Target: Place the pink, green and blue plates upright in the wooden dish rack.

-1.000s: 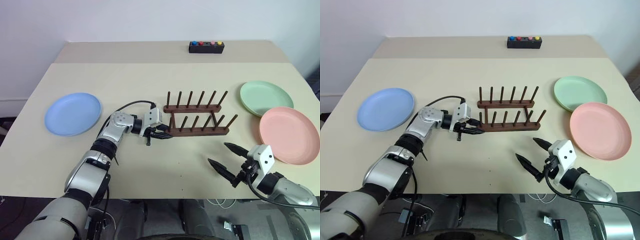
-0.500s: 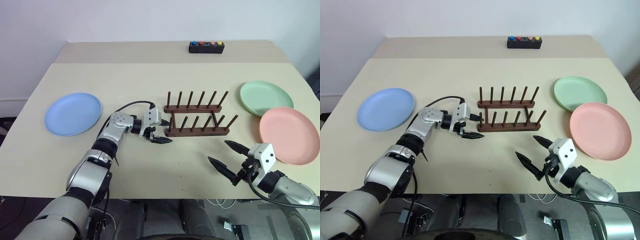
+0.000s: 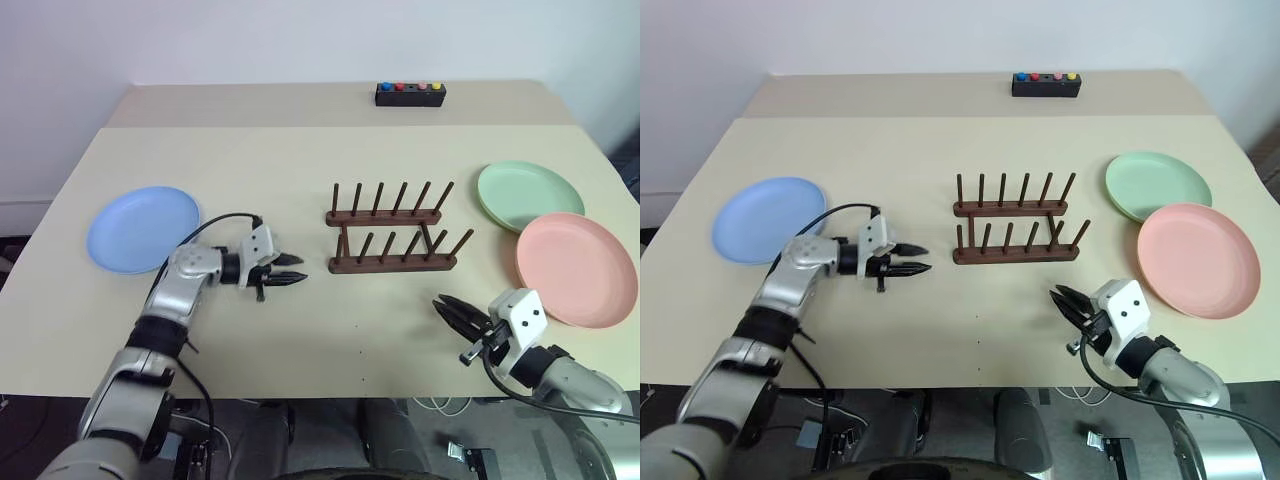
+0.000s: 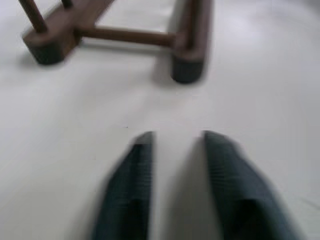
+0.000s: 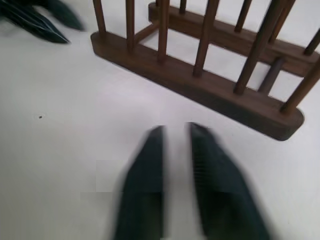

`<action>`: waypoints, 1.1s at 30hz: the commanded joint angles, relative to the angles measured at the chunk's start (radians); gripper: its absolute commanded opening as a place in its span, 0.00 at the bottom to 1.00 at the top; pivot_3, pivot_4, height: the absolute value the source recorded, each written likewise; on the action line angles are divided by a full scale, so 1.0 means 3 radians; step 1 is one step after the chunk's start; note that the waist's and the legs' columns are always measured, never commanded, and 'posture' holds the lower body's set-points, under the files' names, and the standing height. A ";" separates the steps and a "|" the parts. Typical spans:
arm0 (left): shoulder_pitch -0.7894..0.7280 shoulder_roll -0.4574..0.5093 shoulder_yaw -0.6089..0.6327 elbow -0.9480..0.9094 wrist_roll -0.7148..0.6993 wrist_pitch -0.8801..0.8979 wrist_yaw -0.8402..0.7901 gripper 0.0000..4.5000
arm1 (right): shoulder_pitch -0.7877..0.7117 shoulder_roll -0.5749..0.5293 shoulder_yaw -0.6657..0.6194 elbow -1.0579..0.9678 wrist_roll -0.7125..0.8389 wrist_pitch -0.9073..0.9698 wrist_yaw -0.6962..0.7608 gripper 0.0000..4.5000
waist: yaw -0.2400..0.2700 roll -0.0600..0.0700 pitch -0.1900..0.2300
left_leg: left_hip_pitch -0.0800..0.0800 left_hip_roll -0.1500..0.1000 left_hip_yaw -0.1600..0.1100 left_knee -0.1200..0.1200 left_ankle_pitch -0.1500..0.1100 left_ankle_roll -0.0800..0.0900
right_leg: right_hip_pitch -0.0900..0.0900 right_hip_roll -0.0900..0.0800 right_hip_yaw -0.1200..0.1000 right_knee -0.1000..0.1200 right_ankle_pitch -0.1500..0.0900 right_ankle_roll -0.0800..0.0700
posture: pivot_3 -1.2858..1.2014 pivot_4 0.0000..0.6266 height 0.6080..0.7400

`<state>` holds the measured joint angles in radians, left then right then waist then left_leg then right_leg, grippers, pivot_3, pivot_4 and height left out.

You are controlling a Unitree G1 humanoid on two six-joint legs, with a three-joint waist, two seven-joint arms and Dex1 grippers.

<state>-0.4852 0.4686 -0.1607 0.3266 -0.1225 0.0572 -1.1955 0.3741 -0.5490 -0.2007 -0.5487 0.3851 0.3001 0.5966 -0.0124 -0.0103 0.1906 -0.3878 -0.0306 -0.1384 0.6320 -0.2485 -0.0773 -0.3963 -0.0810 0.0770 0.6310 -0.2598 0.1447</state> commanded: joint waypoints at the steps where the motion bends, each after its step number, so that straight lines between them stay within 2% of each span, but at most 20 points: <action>1: 0.0264 0.0104 -0.0030 -0.0819 -0.0117 0.0459 0.0097 0.02 | -0.0045 0.0042 0.0091 -0.0163 -0.0128 0.0007 -0.0129 0.00 | 0.0000 0.0000 0.0000 | 0.0000 0.0000 0.0000 0.0001 0.0000 0.0000 | 0.0000 0.0000 0.0000 0.0000 0.0000 0.0000 | 0.52 0.24 1.00; 4: 0.0412 0.0045 -0.0140 -0.1208 -0.0102 0.0769 0.0286 0.02 | -0.0188 0.0022 0.0144 -0.0023 -0.0277 0.0068 -0.0241 0.00 | 0.0003 0.0000 0.0000 | 0.0000 0.0000 0.0001 0.0002 0.0000 0.0000 | 0.0001 -0.0001 0.0001 -0.0001 0.0000 -0.0001 | 0.52 0.24 1.00; 10: 0.0390 -0.0111 -0.0196 -0.1340 -0.0078 0.0985 0.0623 0.02 | -0.0373 0.0031 0.0186 0.0122 -0.0466 0.0149 -0.0373 0.00 | -0.0004 0.0000 0.0000 | 0.0001 0.0000 0.0001 0.0000 0.0000 0.0000 | 0.0000 0.0000 0.0000 -0.0001 0.0000 -0.0001 | 0.52 0.24 1.00; 33: 0.0200 -0.0485 -0.0429 -0.0823 0.0366 0.0662 0.1454 0.02 | -0.1197 0.0065 0.0502 0.0915 -0.0925 0.0210 -0.0488 0.00 | -0.0007 0.0000 0.0000 | 0.0001 -0.0001 0.0002 0.0002 0.0000 0.0000 | 0.0000 0.0000 0.0000 -0.0001 0.0001 0.0000 | 0.52 0.24 1.00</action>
<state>-0.4103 0.3258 -0.2894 0.0691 -0.0310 0.2704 -0.7822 0.0293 -0.5364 -0.0499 -0.2782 0.1199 0.3832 0.4539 -0.0144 -0.0102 0.1905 -0.3876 -0.0311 -0.1378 0.6326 -0.2485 -0.0774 -0.3962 -0.0811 0.0770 0.6307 -0.2595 0.1446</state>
